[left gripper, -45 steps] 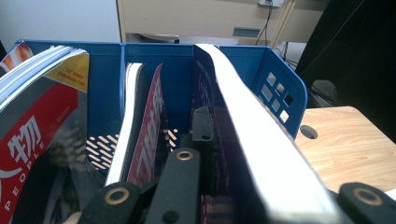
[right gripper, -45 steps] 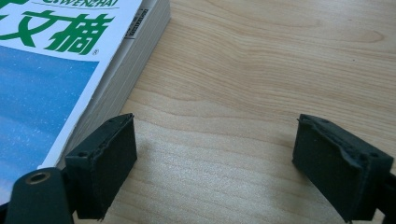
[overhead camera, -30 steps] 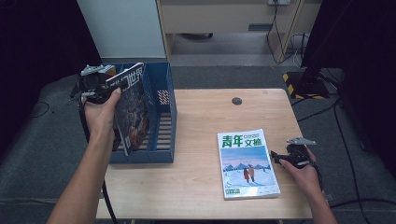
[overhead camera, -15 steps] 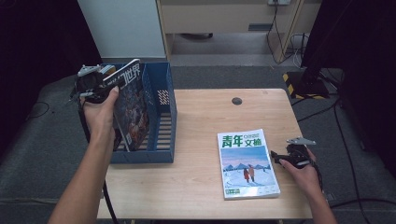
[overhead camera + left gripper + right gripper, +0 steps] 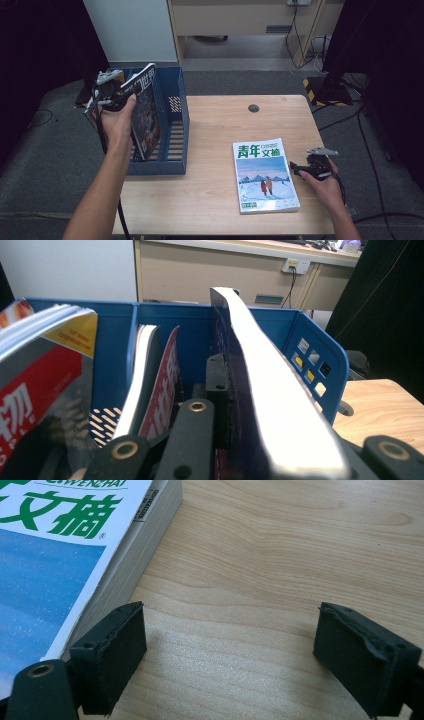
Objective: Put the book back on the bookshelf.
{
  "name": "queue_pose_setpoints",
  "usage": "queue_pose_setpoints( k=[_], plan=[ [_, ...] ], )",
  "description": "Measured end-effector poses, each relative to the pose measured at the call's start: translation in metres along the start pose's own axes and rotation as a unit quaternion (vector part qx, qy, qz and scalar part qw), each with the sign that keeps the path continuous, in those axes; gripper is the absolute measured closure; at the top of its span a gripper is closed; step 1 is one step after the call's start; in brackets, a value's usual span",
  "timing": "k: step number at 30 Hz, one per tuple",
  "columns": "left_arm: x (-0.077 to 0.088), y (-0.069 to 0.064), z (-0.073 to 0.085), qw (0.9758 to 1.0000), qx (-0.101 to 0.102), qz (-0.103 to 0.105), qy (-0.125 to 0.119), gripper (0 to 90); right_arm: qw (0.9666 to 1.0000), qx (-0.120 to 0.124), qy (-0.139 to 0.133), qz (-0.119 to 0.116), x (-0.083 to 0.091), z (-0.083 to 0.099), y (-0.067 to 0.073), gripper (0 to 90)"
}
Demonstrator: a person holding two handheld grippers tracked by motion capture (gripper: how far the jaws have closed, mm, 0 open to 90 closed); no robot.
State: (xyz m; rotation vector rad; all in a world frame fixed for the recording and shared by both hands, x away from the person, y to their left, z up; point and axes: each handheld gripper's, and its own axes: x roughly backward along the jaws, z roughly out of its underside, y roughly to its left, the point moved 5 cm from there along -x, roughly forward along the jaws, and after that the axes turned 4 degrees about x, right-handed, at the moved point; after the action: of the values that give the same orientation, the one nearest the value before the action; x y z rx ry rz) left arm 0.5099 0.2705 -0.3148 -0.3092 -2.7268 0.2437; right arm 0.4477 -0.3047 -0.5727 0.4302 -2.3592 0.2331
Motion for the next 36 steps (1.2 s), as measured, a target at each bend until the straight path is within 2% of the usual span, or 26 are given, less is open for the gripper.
queue_pose_setpoints(
  k=[4,8,21,36],
  plan=[
    [-0.004,0.000,0.003,1.0000,-0.004,-0.001,-0.002,82.0,1.0000,0.001,0.000,0.000,0.000,0.000,0.000,13.6],
    [-0.005,0.002,0.007,0.9999,0.012,0.006,-0.010,82.0,1.0000,0.001,0.000,0.000,0.000,0.000,0.000,13.6],
    [-0.003,0.006,0.015,0.9997,0.018,0.002,-0.015,81.9,1.0000,0.002,0.001,0.000,0.000,0.000,0.000,13.6],
    [-0.005,0.010,0.026,0.9998,0.016,-0.004,-0.010,81.7,1.0000,0.002,0.001,-0.001,0.000,0.000,0.000,13.5]
  ],
)
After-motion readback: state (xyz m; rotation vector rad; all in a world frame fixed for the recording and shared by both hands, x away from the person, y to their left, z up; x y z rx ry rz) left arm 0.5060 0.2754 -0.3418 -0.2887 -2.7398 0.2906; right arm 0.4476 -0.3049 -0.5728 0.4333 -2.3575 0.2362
